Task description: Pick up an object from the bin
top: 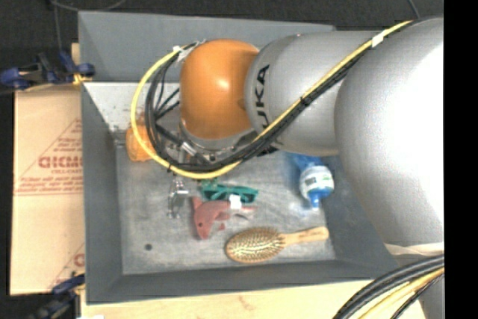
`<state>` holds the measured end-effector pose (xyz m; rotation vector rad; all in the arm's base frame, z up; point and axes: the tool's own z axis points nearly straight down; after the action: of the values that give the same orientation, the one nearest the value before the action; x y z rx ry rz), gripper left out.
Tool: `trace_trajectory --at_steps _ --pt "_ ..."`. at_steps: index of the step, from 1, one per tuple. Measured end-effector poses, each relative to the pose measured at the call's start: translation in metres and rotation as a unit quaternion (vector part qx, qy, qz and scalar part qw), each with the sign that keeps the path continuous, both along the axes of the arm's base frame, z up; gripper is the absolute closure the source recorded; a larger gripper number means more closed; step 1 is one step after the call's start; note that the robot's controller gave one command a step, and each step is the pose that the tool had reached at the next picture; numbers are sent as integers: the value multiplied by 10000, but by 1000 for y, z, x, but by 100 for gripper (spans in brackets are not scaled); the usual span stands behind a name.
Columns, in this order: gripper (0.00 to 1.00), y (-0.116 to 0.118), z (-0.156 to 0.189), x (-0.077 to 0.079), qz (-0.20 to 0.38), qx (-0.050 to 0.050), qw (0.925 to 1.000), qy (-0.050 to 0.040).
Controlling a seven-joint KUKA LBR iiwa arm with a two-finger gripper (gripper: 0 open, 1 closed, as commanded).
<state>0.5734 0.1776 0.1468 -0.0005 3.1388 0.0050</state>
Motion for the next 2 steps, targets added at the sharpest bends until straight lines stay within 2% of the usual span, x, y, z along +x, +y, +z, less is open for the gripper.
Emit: trace_trajectory --at_steps 1,2 --pt "0 -50 -39 6 542 -16 9985 -15" --pt "0 -76 -31 4 -676 -5 9977 4"
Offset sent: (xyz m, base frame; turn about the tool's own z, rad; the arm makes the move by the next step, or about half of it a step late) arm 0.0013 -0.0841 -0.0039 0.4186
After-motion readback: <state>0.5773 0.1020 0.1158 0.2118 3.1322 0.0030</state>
